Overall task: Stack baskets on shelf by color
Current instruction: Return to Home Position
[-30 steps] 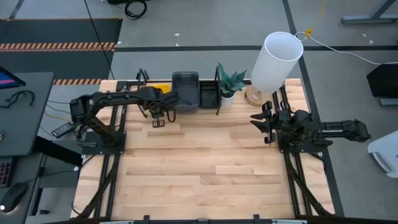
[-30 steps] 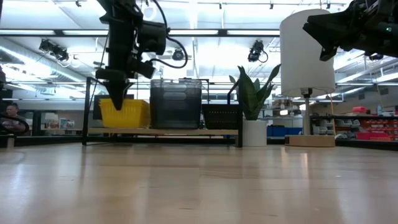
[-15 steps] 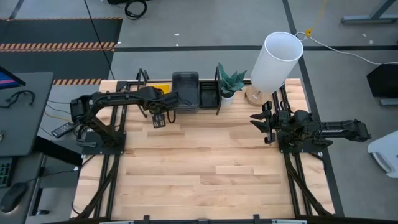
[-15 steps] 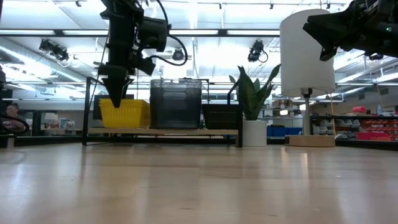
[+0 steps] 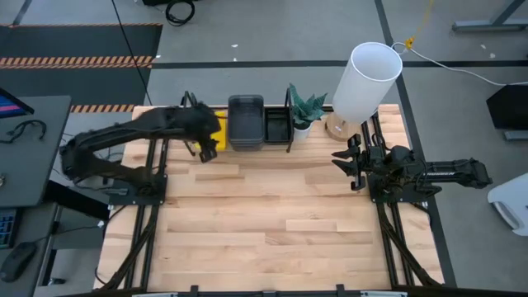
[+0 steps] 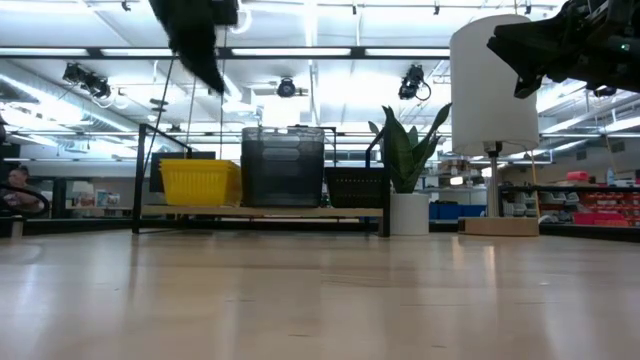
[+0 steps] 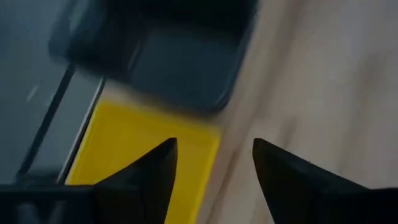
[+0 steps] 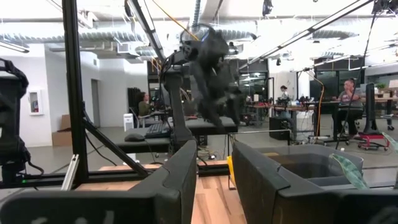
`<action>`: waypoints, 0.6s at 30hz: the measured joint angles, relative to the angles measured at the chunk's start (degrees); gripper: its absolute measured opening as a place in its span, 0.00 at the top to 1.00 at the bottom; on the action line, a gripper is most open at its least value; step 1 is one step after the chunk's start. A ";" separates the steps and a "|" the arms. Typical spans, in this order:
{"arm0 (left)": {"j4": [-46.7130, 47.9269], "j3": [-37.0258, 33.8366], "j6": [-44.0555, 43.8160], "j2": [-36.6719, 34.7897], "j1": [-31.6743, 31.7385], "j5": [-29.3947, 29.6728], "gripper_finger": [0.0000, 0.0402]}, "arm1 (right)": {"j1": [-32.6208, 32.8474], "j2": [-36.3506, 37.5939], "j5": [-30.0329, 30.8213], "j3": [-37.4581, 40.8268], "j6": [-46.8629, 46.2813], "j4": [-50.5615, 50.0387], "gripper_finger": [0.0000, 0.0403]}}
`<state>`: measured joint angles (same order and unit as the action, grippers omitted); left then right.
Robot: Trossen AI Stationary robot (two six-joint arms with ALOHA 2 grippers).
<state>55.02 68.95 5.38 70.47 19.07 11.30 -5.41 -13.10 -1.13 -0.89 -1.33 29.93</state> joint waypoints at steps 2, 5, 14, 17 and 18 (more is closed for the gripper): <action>-3.28 0.00 -0.09 -3.90 -0.08 -3.97 0.48 | 0.00 -0.02 0.00 0.00 0.01 0.00 0.73; -6.27 0.02 -0.20 -9.17 -0.11 -9.05 0.53 | 0.00 -0.02 0.00 0.00 -0.01 -0.01 0.73; -23.28 -15.47 -0.26 -26.61 -2.58 -14.31 0.63 | 0.00 -0.02 -0.02 0.00 -0.01 0.00 0.73; -29.67 -24.28 -0.76 -33.58 -2.51 -14.47 0.66 | 0.00 -0.01 -0.02 0.00 -0.01 -0.01 0.73; -31.65 -27.18 -1.27 -35.89 -2.53 -14.56 0.67 | 0.00 -0.02 -0.01 0.00 -0.01 0.00 0.73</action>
<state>23.36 41.76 4.11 34.58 16.53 -3.26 -5.41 -13.13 -1.14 -0.89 -1.34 29.93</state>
